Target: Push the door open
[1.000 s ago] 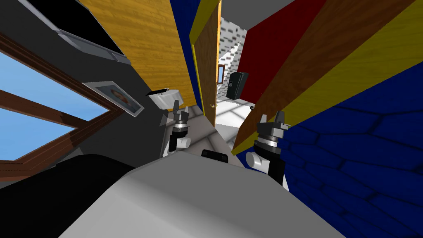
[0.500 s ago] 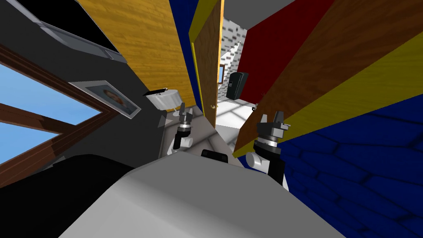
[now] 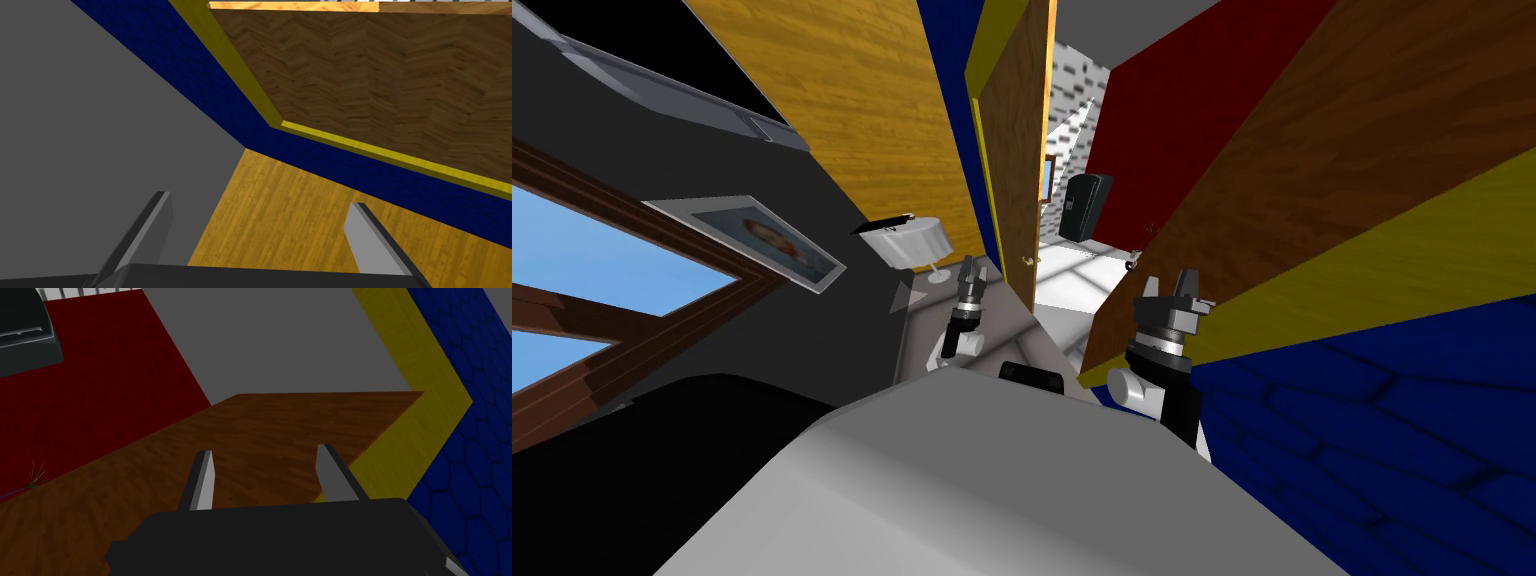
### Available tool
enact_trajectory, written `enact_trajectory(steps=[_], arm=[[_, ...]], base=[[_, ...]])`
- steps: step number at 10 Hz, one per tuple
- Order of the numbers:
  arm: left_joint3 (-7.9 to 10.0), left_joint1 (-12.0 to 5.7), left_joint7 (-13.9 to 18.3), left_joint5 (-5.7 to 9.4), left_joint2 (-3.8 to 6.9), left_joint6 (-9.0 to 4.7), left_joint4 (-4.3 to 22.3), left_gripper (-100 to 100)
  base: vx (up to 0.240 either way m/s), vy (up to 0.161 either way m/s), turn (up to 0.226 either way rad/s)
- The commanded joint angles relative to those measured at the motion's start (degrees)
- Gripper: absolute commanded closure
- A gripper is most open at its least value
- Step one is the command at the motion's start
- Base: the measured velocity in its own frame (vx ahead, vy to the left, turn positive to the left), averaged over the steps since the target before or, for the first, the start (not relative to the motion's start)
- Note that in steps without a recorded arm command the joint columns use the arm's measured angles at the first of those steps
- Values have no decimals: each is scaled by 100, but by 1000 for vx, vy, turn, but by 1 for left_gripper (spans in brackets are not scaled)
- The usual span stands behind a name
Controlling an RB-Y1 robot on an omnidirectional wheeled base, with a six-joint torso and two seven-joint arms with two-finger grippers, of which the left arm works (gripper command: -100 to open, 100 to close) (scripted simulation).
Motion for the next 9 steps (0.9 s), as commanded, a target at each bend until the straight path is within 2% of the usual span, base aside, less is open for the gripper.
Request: enact_trajectory(steps=[1,9], arm=[[-58,-69,33,-24,41,-17,161,-100],[-387,-477,194,-167,190,-310,1291,-100]], base=[[103,53,-24],[92,69,-25]])
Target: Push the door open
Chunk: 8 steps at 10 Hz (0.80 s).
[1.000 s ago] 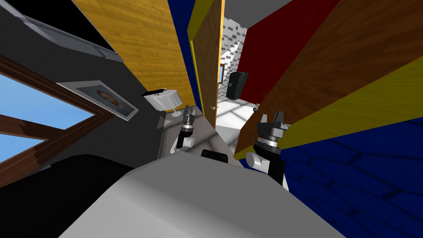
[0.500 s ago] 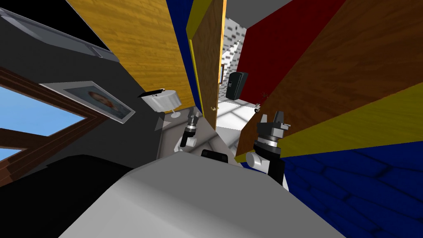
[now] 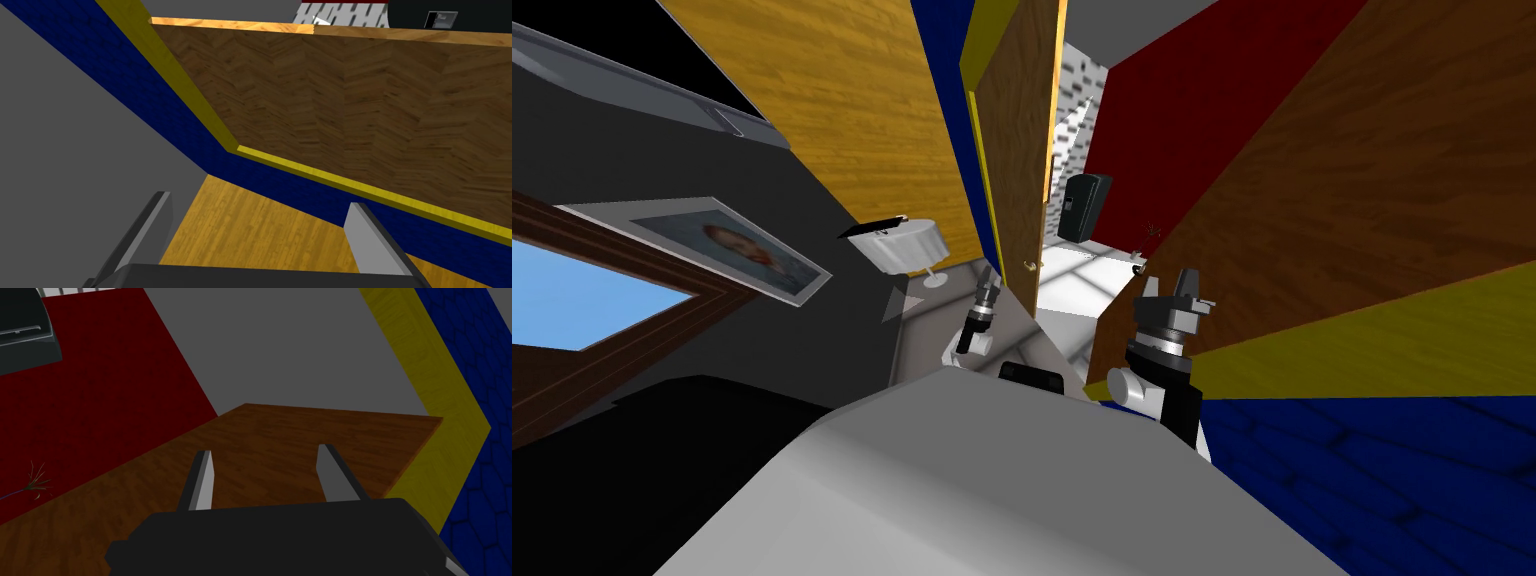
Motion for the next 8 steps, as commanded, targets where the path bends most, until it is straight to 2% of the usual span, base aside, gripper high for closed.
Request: enact_trajectory(steps=[1,8], arm=[[-82,-88,26,-38,12,-74,257,-100],[-404,-487,183,-178,97,-361,1362,-100]], base=[[113,80,-29],[97,72,-28]])
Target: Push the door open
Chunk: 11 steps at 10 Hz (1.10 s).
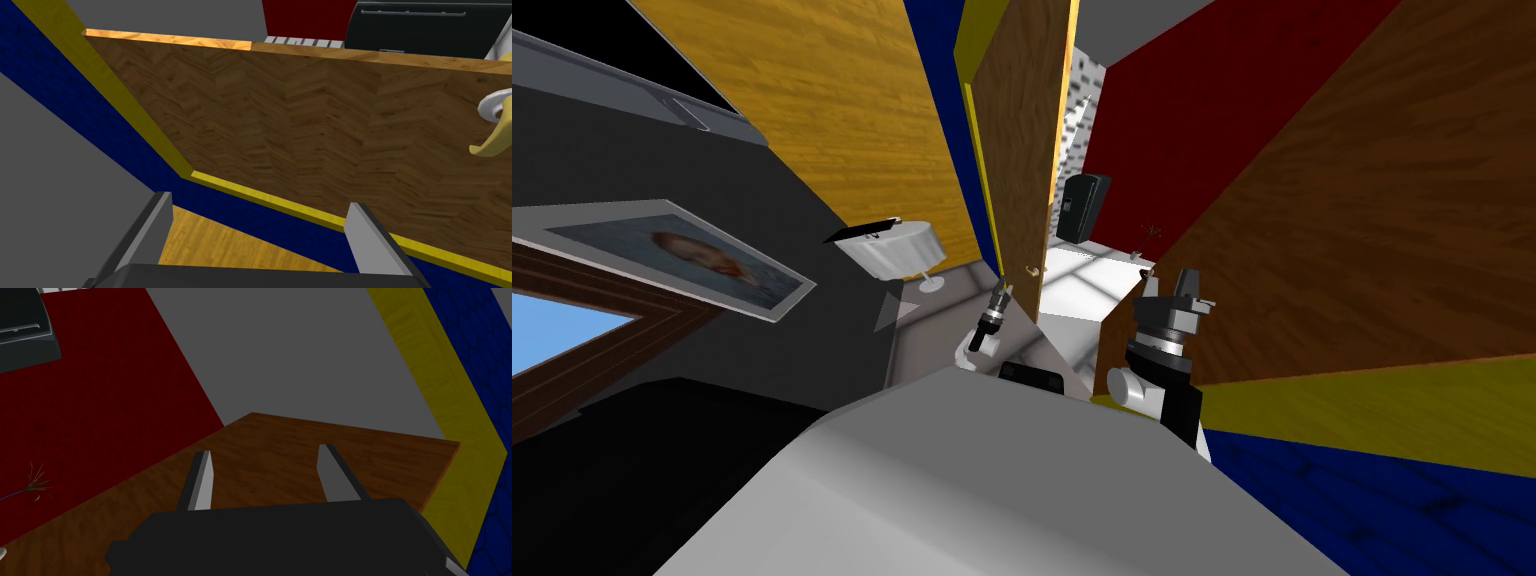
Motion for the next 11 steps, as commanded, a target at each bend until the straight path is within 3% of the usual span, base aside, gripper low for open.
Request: enact_trajectory(steps=[1,11], arm=[[-95,-51,35,-40,11,-80,232,-100],[-570,-640,267,-246,53,-503,1852,-100]], base=[[100,80,-32],[91,84,-29]])
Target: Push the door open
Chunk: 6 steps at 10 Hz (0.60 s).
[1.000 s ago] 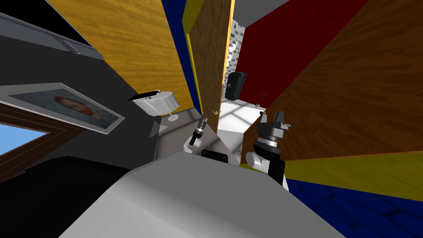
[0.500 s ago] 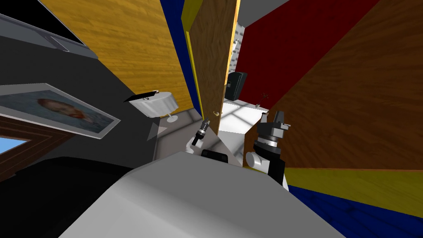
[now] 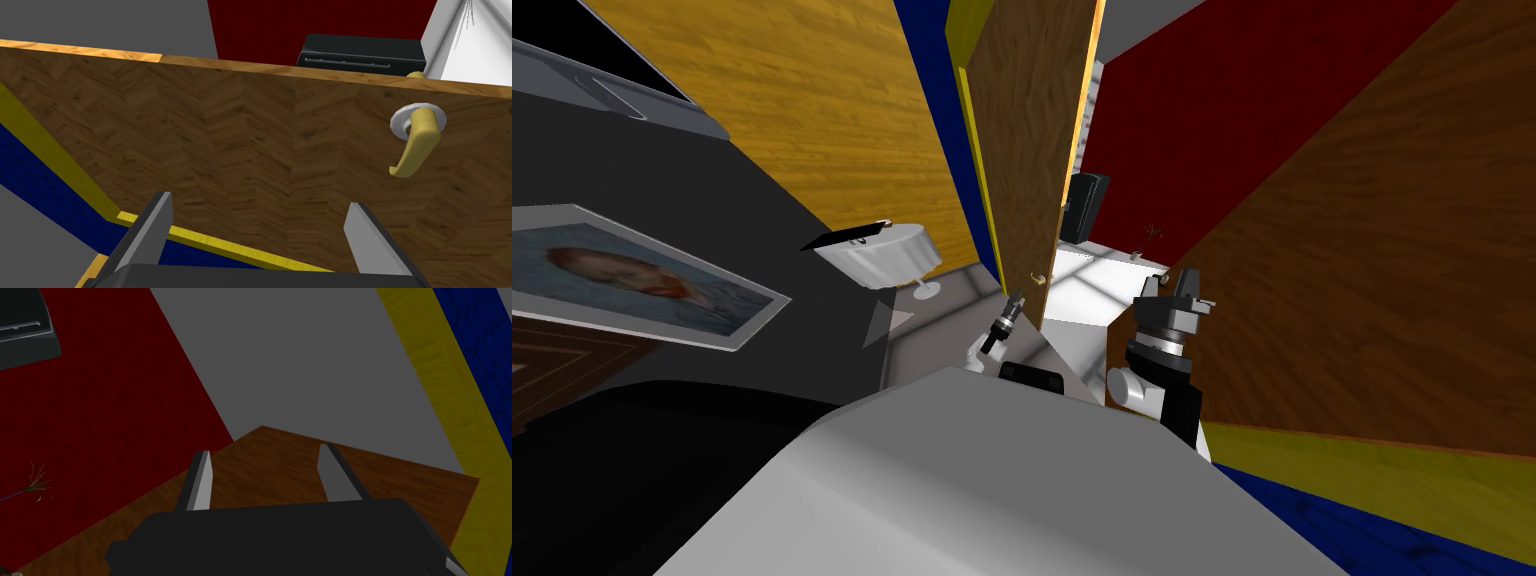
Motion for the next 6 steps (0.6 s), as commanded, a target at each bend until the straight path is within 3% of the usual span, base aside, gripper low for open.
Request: enact_trajectory(steps=[1,3,6], arm=[[-75,-96,40,-33,0,-82,282,-100],[-122,-153,63,-53,-2,-123,440,-100],[-259,-324,130,-113,-7,-246,913,-100]], base=[[81,83,-24],[66,69,-21],[81,67,-25]])
